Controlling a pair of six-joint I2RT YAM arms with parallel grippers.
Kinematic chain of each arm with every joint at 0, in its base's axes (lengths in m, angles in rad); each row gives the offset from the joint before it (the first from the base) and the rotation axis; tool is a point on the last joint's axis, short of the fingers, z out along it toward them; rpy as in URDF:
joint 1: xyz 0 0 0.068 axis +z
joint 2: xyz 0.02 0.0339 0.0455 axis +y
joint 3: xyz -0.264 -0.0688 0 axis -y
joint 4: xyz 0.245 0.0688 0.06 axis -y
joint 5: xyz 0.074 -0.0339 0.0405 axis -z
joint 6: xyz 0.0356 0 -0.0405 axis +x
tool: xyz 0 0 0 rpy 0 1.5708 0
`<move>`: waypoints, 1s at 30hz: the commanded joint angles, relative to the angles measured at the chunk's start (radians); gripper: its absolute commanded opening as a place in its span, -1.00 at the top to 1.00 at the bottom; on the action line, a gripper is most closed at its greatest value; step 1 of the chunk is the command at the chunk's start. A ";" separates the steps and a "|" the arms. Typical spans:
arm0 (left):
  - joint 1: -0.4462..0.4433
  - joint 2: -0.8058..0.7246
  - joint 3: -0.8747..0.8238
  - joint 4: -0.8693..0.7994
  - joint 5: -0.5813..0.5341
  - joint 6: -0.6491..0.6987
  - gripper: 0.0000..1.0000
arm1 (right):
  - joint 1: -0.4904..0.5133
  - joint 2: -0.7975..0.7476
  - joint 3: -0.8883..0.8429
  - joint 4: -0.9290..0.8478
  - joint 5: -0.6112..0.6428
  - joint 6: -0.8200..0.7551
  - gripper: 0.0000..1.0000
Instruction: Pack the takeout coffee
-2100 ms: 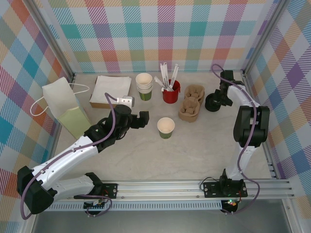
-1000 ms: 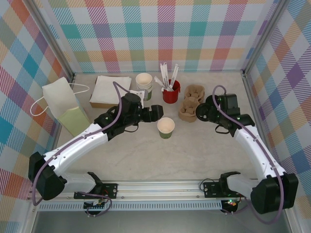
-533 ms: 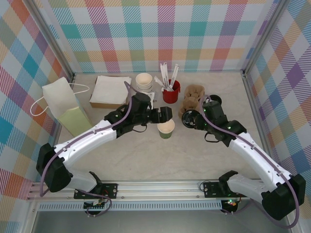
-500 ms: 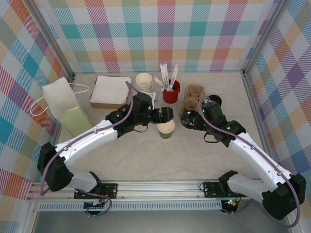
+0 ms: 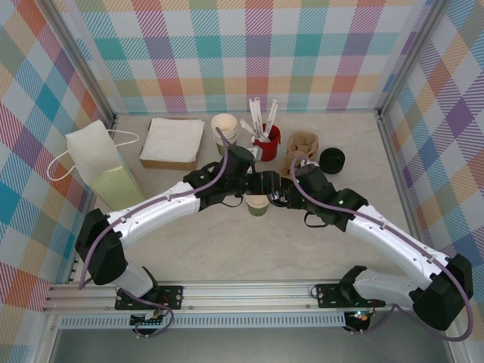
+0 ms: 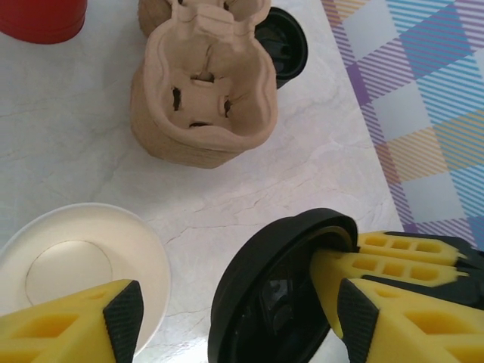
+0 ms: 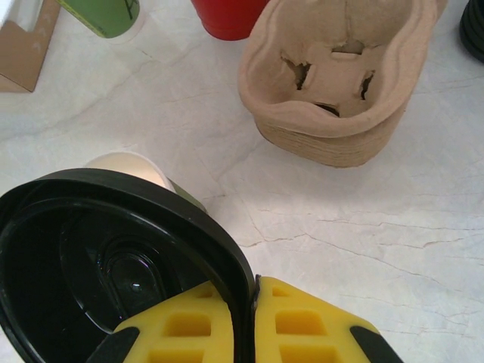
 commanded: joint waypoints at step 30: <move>-0.013 -0.018 0.008 -0.024 -0.039 0.028 0.80 | 0.004 -0.040 0.065 0.048 -0.090 -0.081 0.55</move>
